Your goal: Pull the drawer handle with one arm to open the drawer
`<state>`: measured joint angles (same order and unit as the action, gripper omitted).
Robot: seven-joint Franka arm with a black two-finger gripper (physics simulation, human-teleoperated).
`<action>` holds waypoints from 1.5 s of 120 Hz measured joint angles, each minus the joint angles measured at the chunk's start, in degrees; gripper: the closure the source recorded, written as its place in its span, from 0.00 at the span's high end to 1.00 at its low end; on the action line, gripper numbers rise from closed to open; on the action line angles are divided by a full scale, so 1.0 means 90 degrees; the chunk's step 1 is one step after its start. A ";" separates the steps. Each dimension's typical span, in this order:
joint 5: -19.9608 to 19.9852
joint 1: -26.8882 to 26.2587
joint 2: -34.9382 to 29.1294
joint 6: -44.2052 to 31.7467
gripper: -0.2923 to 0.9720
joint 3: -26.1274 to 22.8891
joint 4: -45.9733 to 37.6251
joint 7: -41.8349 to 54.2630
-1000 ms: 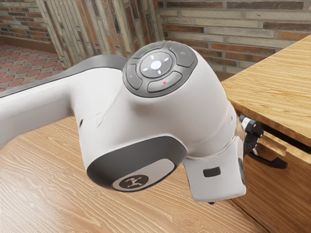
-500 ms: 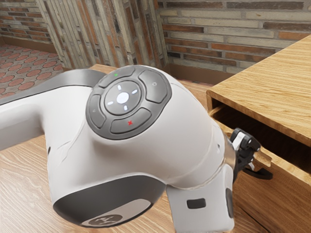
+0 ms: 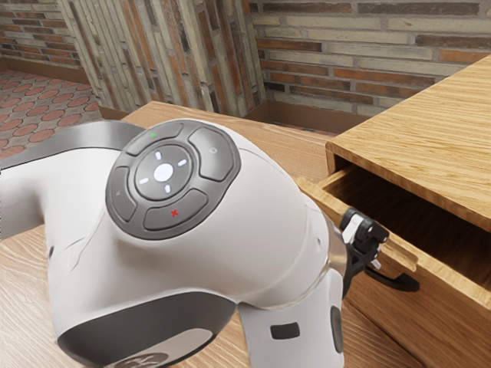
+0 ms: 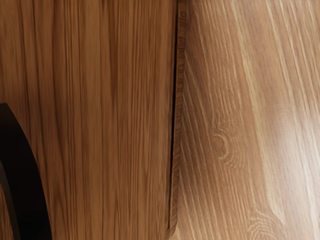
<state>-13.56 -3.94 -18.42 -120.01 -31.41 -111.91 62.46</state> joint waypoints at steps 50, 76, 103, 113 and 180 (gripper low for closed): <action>-0.0007 -0.0083 -0.0182 0.0014 0.76 0.0108 -0.0219 0.0034; -0.0032 -0.0356 -0.0423 0.0014 0.77 0.0293 -0.0560 0.0045; -0.0138 -0.1239 -0.0789 0.0021 0.76 0.1212 -0.1014 0.0059; -0.0189 -0.1666 -0.1076 0.0061 0.65 0.1567 -0.1177 0.0063; -0.0073 -0.3074 -0.0382 0.3996 0.74 0.3221 0.2404 -0.1925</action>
<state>-14.21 -31.61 -21.85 -84.05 -2.42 -90.28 45.13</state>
